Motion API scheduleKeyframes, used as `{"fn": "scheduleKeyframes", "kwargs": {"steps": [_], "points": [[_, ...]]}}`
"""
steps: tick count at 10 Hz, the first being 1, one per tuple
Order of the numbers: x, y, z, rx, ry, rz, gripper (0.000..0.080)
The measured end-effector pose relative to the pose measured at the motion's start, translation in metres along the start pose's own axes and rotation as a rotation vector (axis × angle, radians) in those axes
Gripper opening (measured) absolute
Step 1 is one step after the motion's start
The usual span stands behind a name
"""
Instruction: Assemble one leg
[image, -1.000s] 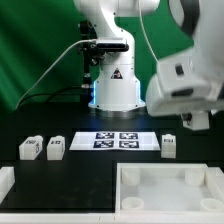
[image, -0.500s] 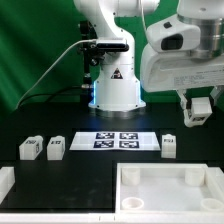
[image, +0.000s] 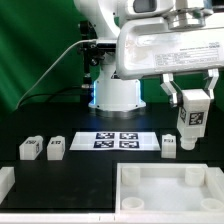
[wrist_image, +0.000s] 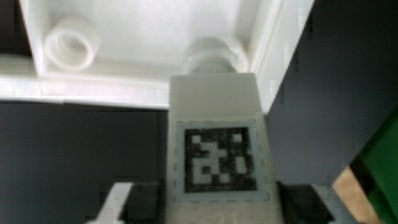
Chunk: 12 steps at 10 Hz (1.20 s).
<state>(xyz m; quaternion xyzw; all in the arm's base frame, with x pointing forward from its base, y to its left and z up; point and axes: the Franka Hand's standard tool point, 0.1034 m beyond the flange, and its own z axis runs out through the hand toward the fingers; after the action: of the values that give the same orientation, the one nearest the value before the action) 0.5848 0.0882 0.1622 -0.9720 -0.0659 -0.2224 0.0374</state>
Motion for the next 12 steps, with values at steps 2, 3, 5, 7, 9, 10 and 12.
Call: {"fn": "scheduleKeyframes", "kwargs": {"steps": [2,3,5,7,9,10,12], "points": [[-0.004,0.006,0.001,-0.026,0.179,-0.004,0.0291],[-0.007,0.008,0.004,-0.033,0.221,-0.003,0.0291],[-0.004,-0.002,0.015,-0.016,0.173,-0.006,0.0291],[0.007,-0.020,0.040,-0.003,0.190,0.016,0.0291],[0.005,-0.026,0.060,0.001,0.182,0.021,0.0291],[0.001,-0.026,0.068,0.002,0.172,0.024,0.0291],[0.004,-0.025,0.073,0.001,0.171,0.026,0.0291]]}}
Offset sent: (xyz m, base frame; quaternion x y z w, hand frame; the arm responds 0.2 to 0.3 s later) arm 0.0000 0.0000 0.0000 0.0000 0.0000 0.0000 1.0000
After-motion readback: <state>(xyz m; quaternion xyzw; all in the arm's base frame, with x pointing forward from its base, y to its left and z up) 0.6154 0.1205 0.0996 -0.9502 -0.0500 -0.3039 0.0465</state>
